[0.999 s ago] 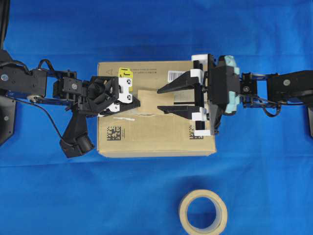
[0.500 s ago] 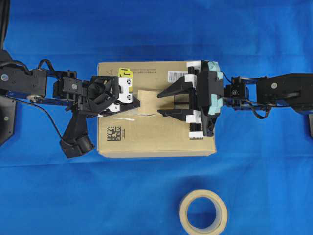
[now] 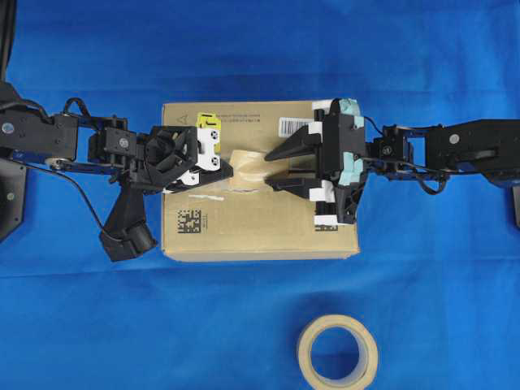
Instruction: Apply tape along the seams of the closed cardboard box to seal it securely.
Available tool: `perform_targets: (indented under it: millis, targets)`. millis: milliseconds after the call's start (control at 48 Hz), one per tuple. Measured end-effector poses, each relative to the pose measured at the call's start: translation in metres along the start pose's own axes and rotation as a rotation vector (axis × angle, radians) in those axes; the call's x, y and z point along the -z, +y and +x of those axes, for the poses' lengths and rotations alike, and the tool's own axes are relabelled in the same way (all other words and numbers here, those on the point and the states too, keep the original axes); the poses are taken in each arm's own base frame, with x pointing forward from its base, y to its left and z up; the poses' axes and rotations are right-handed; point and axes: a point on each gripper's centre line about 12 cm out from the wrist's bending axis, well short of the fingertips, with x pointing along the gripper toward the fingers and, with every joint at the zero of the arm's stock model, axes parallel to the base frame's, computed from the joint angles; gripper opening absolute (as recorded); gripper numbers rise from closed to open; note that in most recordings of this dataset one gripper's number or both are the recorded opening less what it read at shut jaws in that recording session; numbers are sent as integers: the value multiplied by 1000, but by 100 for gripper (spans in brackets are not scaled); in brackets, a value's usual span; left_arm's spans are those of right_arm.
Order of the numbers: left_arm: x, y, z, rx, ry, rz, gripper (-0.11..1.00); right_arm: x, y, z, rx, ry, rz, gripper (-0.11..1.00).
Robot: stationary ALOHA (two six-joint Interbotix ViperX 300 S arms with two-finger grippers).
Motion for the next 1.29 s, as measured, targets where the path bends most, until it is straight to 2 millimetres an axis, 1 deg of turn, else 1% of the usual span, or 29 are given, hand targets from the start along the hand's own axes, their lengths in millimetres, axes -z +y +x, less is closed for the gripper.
perform_targets:
  millis: [83,146,229,396,437,479,604,750,1083,1291]
  targets:
    - [0,0,0,2,0,-2,2,0,0,0,0,2,0,52]
    - [0,1,0,-2,0,0,7,0,0,0,0,2,0,52]
    - [0,2,1,-5,0,0,23,1,0,0,0,2,0,52]
    - [1,6,3,-12,3,3,66,1,0,0,1,2,1,52]
    - [1,6,3,-12,3,9,72,0,0,0,0,0,1,52]
    - [2,7,2,-15,5,10,72,0,0,0,0,0,1,52]
    - [3,8,3,-15,8,5,68,0,0,0,0,0,1,52]
    - [3,10,2,-1,7,1,68,0,0,0,0,0,1,52]
    - [4,14,0,101,3,-7,68,0,1,0,-1,0,1,52]
    - [3,15,5,153,-1,-5,68,1,0,0,-1,5,1,52]
